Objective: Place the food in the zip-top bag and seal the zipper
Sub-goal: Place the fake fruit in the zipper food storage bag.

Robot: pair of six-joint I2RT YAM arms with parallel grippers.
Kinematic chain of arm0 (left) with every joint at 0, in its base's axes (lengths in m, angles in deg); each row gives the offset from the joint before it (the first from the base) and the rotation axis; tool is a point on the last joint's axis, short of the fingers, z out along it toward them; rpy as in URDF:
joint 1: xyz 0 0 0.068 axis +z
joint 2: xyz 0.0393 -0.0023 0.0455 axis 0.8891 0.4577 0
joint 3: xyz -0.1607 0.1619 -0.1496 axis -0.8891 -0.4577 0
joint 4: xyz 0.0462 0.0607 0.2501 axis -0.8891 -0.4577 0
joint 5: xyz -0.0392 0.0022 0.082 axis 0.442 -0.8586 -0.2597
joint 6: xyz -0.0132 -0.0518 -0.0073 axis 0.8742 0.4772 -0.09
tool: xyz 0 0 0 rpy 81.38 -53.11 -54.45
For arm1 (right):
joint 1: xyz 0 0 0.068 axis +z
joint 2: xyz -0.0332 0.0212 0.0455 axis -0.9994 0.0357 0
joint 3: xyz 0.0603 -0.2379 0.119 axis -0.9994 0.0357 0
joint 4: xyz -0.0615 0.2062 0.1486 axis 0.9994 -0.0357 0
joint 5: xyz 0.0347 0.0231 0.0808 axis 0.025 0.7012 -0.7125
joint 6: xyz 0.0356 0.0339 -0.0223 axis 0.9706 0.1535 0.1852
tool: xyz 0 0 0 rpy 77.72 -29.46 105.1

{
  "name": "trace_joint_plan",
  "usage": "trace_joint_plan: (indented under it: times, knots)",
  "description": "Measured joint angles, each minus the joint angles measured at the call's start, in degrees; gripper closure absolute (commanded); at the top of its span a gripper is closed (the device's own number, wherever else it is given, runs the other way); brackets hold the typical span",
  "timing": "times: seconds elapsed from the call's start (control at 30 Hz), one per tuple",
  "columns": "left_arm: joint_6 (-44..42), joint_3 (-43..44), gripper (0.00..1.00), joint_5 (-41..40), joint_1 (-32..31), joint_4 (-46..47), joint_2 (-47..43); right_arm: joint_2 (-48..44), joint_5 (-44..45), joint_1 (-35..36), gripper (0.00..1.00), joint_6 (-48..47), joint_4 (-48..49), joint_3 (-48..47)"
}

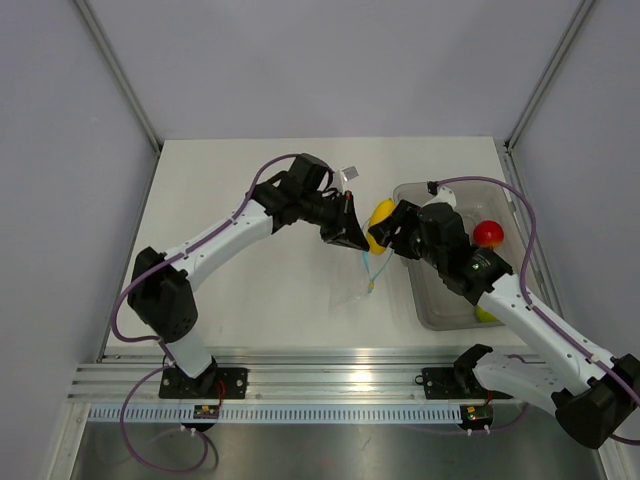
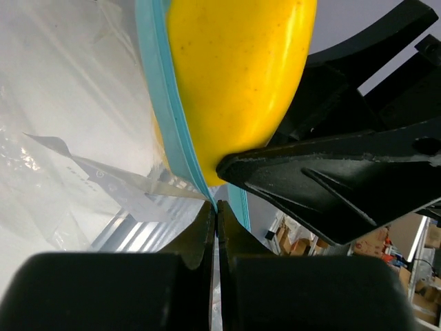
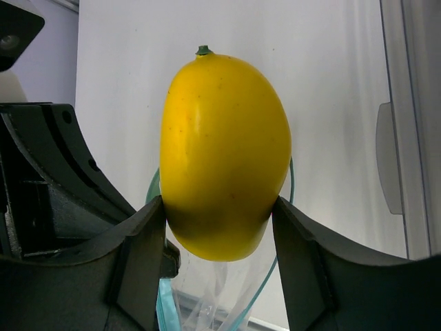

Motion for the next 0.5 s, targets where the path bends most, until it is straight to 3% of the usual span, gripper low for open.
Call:
trace_joint_plan:
  times: [0.17,0.3,0.43,0.5]
  knots:
    - [3.13,-3.98,1.00,3.52,1.16,4.81,0.00,-0.52,0.92,0.00,0.71,-2.32,0.24,0.66]
    - [5.55,-6.54,1.00,5.53,2.16,8.46,0.09,-1.84,0.70,0.00,0.65,-4.48,0.20,0.76]
    - [6.91,-6.84,1.00,6.88,2.54,11.43,0.57,-2.58,-0.42,0.00,0.49,-6.54,0.13,0.76]
    - [7.10,-6.84,1.00,7.43,2.54,12.39,0.81,-2.60,-1.09,0.00,0.46,-7.30,-0.20,0.76]
